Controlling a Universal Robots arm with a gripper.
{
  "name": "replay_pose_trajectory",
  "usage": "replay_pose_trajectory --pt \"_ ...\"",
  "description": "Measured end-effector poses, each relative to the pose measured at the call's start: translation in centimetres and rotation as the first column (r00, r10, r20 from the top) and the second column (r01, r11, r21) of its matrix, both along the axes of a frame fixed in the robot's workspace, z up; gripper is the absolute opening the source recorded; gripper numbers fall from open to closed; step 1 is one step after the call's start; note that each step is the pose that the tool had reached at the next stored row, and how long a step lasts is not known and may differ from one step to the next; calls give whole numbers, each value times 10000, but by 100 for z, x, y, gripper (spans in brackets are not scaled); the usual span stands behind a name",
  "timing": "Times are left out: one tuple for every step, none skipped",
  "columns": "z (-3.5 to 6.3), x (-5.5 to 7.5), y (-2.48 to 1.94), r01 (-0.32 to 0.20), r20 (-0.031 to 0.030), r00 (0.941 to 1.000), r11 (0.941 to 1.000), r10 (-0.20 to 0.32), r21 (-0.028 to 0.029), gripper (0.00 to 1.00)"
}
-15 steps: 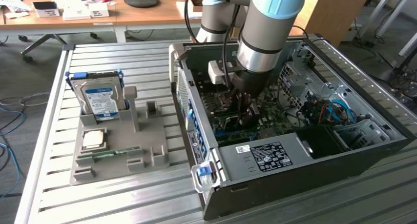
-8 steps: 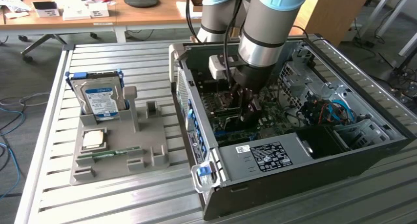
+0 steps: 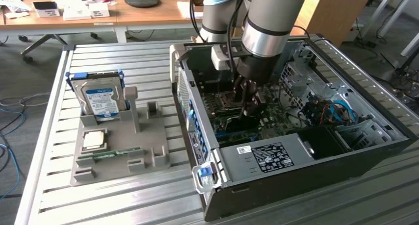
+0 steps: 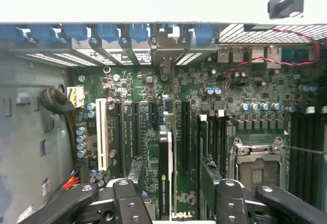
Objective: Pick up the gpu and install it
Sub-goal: 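Insert the gpu into the slot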
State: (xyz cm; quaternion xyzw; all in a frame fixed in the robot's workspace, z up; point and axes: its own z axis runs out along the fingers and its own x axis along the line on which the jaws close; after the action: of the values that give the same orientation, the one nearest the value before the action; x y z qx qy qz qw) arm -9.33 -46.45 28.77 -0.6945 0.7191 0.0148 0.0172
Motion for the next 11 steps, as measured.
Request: replay_pose_trajectory --pt "22 0 0 0 0 10000 10000 0 0 57" --pt "43 0 0 0 0 10000 10000 0 1 57" --pt "64 0 0 0 0 10000 10000 0 0 57" --pt "84 0 0 0 0 10000 10000 0 0 57" --pt "104 0 0 0 0 10000 10000 0 0 57" --pt "122 0 0 0 1 10000 10000 0 1 57" --pt "139 0 0 0 1 10000 10000 0 1 57" --pt "154 0 0 0 1 10000 10000 0 1 57" --pt "170 0 0 0 1 10000 10000 0 1 57" --pt "184 0 0 0 0 10000 10000 0 1 57" --pt "198 0 0 0 0 10000 10000 0 0 57"
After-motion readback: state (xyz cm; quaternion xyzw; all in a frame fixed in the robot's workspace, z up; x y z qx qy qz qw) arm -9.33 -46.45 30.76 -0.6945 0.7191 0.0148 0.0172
